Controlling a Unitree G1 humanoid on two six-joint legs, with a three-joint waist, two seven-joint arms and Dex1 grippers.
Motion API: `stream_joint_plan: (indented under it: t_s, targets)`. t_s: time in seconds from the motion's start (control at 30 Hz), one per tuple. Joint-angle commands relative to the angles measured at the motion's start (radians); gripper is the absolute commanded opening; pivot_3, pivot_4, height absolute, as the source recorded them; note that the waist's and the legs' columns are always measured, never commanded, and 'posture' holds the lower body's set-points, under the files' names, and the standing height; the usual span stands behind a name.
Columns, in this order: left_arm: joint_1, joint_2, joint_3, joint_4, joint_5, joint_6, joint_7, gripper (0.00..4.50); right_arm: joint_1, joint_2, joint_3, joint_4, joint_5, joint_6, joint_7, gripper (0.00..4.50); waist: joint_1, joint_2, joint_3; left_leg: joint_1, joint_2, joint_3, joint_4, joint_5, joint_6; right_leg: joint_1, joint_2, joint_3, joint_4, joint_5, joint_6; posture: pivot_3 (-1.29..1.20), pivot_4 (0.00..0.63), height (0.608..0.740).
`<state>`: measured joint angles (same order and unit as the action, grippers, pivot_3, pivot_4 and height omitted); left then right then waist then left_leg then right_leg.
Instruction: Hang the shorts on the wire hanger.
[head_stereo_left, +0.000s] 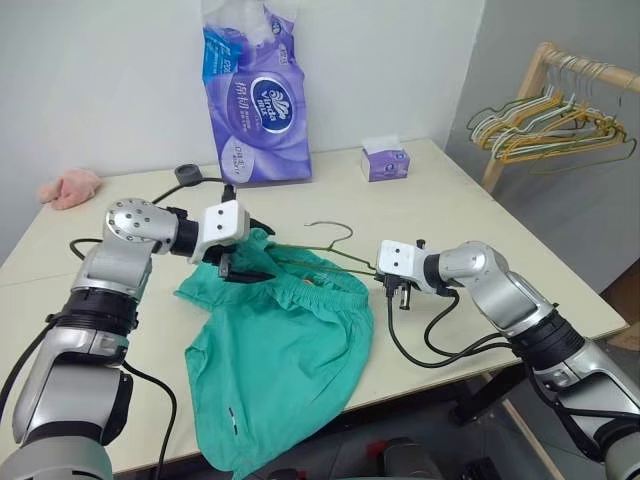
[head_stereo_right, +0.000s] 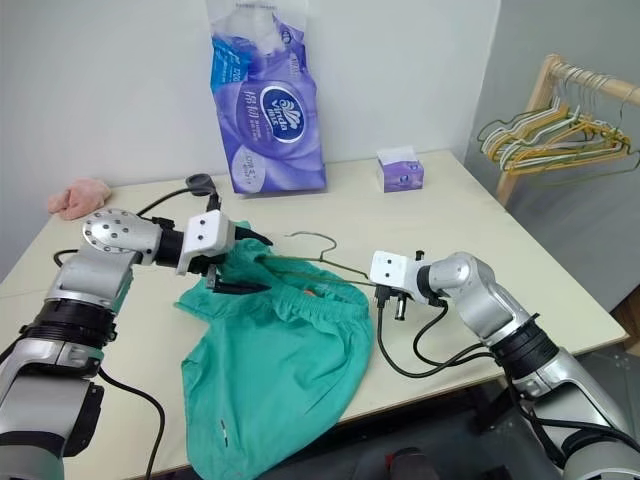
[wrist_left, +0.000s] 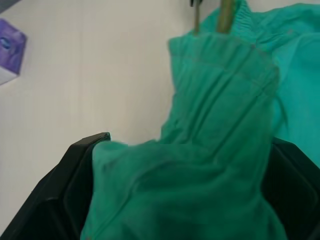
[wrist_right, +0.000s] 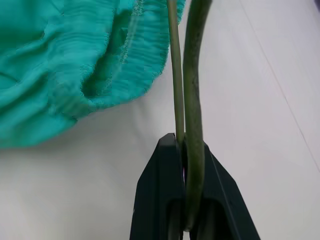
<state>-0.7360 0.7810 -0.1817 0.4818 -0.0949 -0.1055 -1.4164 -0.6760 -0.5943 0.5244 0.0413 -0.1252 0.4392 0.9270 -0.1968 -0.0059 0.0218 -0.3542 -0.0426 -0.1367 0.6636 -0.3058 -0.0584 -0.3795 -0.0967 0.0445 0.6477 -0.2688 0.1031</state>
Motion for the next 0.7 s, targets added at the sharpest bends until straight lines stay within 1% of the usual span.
stream_joint_plan:
  t_s: [0.03,0.07,0.13,0.23,0.27,0.47,0.5,0.6,0.7]
  targets:
    - [-0.004,-0.025,0.003,-0.016,0.005,-0.026,0.017,4.06,-0.005,0.001,-0.026,-0.063,-0.009,-0.010,0.016,0.00,0.000,0.000,0.000,0.000,0.000,0.000,0.000,0.000,0.000,0.000,0.000,0.000,0.000,0.000,0.000,-0.18,0.000,0.740]
    - [-0.004,-0.037,0.007,-0.013,0.001,-0.023,0.027,3.85,-0.003,0.001,-0.026,-0.070,-0.011,-0.008,0.021,0.00,0.000,0.000,0.000,0.000,0.000,0.000,0.000,0.000,0.000,0.000,0.000,0.000,0.000,0.000,0.000,-0.18,0.000,0.740]
    - [-0.003,-0.054,0.014,-0.020,-0.008,-0.009,0.035,3.23,-0.001,0.000,-0.026,-0.081,-0.015,-0.005,0.029,0.00,0.001,0.000,0.000,0.000,0.000,0.000,0.000,0.000,0.000,0.000,0.000,0.000,0.000,0.000,0.000,-0.18,0.000,0.740]
    - [0.002,-0.058,0.015,-0.029,-0.010,-0.001,0.033,2.26,0.002,0.001,-0.028,-0.091,-0.018,-0.002,0.033,0.00,0.000,0.000,0.000,0.000,0.000,0.000,0.000,0.000,0.000,0.000,0.000,0.000,0.000,0.000,0.000,-0.18,0.000,0.740]
    - [0.003,-0.059,0.015,-0.030,-0.012,0.001,0.033,2.01,0.002,0.002,-0.029,-0.093,-0.019,-0.002,0.033,0.00,0.000,0.000,0.000,0.000,0.000,0.000,0.000,0.000,0.000,0.000,0.000,0.000,0.000,0.000,0.000,-0.18,0.000,0.740]
    - [0.023,-0.068,0.012,-0.035,-0.022,0.029,0.022,0.20,-0.005,0.009,-0.036,-0.112,-0.021,-0.034,0.036,0.00,0.000,0.000,0.000,0.000,0.000,0.000,0.000,0.000,0.000,0.000,0.000,0.000,0.000,0.000,0.000,-0.18,0.000,0.740]
    - [0.027,-0.069,0.013,-0.036,-0.025,0.035,0.019,0.04,-0.004,0.009,-0.035,-0.116,-0.021,-0.043,0.040,0.00,0.000,0.000,0.000,0.000,0.000,0.000,0.000,0.000,0.000,0.000,0.000,0.000,0.000,0.000,0.000,-0.18,0.000,0.740]
    - [0.031,-0.075,0.017,-0.031,-0.026,0.047,0.015,0.04,-0.005,0.004,-0.030,-0.125,-0.027,-0.077,0.055,0.00,0.000,0.000,0.000,0.000,0.000,0.000,0.000,0.000,0.000,0.000,0.000,0.000,0.000,0.000,0.000,-0.19,0.000,0.740]
    - [0.035,-0.079,0.022,-0.017,-0.020,0.044,0.016,0.04,-0.005,-0.033,-0.011,-0.137,-0.032,-0.166,0.118,0.00,0.000,0.000,0.000,0.000,0.000,0.000,0.000,0.000,0.000,0.000,0.000,0.000,0.000,0.000,0.000,-0.19,0.000,0.740]
